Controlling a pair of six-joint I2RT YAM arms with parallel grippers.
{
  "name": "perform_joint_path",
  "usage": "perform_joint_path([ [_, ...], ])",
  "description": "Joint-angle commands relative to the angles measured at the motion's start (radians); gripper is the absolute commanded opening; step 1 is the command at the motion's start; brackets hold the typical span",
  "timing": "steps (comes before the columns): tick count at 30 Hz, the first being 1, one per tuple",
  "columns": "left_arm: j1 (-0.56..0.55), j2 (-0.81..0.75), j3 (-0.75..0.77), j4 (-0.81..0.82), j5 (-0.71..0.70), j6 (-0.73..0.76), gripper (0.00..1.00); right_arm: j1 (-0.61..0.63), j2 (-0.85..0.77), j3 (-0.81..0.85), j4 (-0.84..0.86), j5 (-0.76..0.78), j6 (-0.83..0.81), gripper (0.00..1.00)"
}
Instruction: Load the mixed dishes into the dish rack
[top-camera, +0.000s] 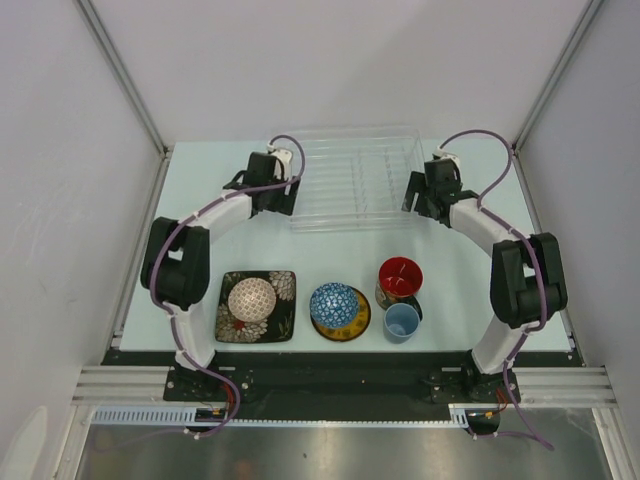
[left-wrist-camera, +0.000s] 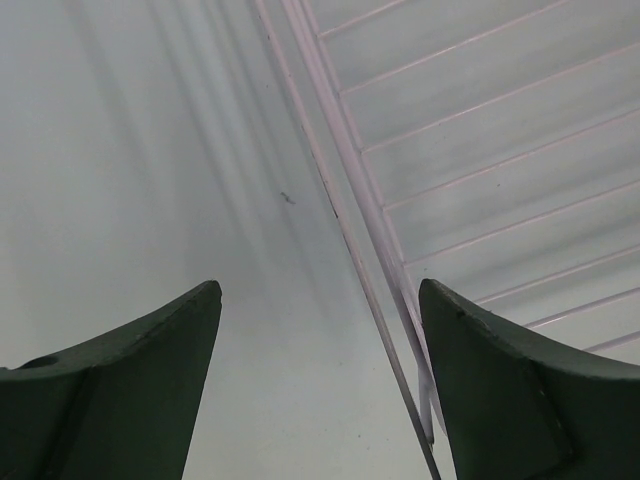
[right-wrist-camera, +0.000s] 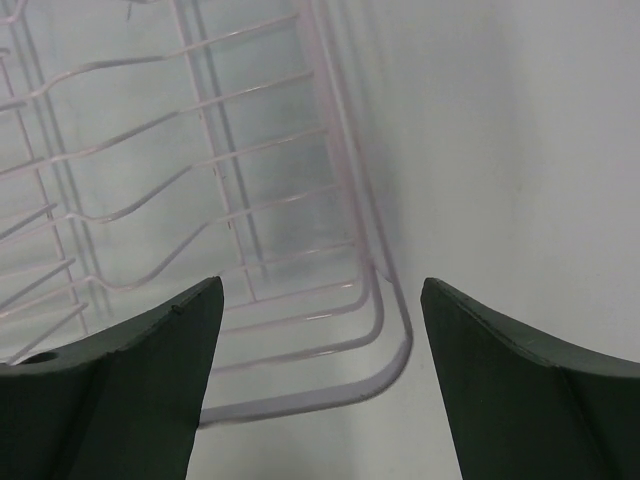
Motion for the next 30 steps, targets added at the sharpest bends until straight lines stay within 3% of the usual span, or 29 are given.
perform_joint_path([
  [1, 0.048, -0.103, -0.069, 0.008, -0.009, 0.044, 0.86, 0.067, -0.083, -0.060, 0.012, 0.018, 0.028, 0.86],
  [16, 0.123, -0.275, -0.278, 0.036, 0.008, 0.087, 0.86, 0.175, -0.212, -0.226, 0.004, 0.017, 0.083, 0.84],
  [23, 0.123, -0.350, -0.407, 0.073, 0.013, 0.092, 0.86, 0.193, -0.184, -0.195, 0.009, 0.011, 0.076, 0.84],
  [28, 0.125, -0.350, -0.393, 0.087, -0.007, 0.101, 0.87, 0.205, -0.143, -0.123, 0.000, 0.011, 0.056, 0.86],
  [30, 0.126, -0.330, -0.323, 0.056, -0.002, 0.086, 0.90, 0.222, -0.138, -0.065, -0.037, 0.043, 0.037, 0.88],
])
